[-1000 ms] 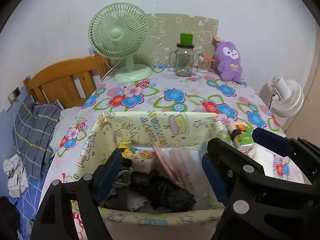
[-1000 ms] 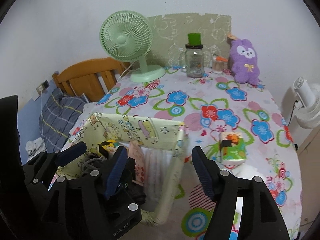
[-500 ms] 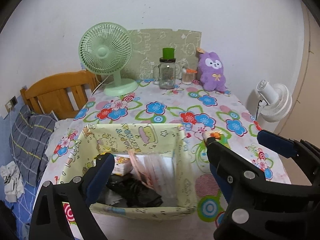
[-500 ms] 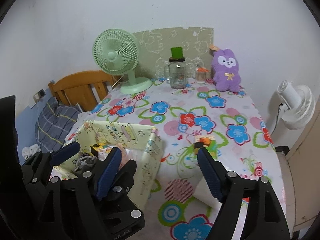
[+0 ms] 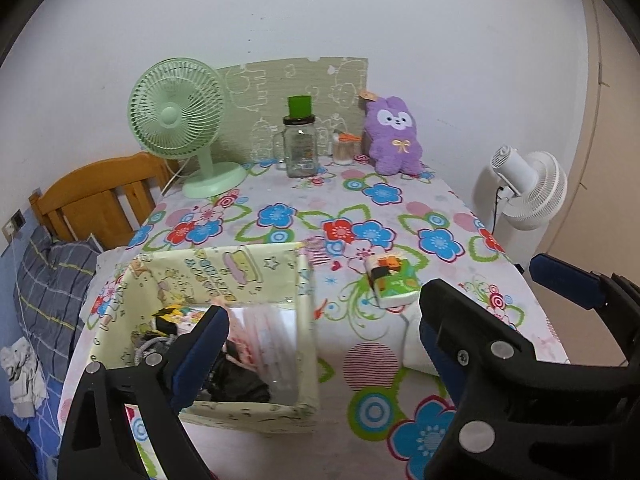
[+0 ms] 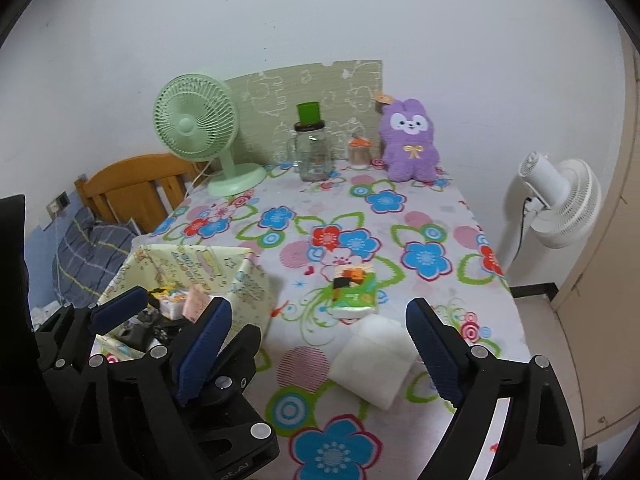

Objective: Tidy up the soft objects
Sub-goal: 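Lift both open tools out of the box toward the white cloth pad, then close the left tool on the white cloth pad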

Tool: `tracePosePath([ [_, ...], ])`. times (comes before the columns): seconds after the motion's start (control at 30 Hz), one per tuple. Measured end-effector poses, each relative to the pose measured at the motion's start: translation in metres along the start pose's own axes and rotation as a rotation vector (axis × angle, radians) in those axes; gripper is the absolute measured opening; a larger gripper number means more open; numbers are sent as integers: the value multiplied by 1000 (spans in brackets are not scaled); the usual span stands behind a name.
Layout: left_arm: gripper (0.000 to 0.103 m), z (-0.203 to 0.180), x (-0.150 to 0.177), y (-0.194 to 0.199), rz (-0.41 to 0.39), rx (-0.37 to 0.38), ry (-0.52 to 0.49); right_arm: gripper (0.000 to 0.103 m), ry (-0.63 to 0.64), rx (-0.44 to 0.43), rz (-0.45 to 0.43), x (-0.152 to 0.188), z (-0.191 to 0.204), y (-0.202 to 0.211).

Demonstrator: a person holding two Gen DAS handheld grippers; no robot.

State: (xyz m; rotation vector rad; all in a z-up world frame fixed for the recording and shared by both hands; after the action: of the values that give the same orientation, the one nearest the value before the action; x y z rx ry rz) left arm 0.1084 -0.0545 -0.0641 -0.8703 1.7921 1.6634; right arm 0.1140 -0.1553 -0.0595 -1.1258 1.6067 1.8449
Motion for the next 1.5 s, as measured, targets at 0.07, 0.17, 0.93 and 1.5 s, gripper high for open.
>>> tracePosePath([
  [0.07,97,-7,2,-1,2,6,-8,91,-8,8,1,3,-7,1],
  [0.17,97,-15,5,-4,35,23,-11,92,-21,13,3,8,-15,3],
  [0.93,97,-64,28,-40,136,84,-82,92,-90,78,86,40,-65,-17],
  [1.5,96,-78,48,-75,219,77,-156,91,-119,82,189,61,-83,-55],
])
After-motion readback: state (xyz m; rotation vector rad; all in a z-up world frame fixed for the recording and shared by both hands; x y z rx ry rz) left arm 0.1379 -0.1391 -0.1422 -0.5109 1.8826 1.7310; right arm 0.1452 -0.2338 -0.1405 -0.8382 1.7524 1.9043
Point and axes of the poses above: each gripper's, at about its wrist camera, not at the fingertips, and y roughly against the way its jaws point, z to its left, x to its underside, the point moved 3 cm from there along -y, roughly the way its jaws point, and after that the axes turned 9 degrees about y, right-handed, at the moved point
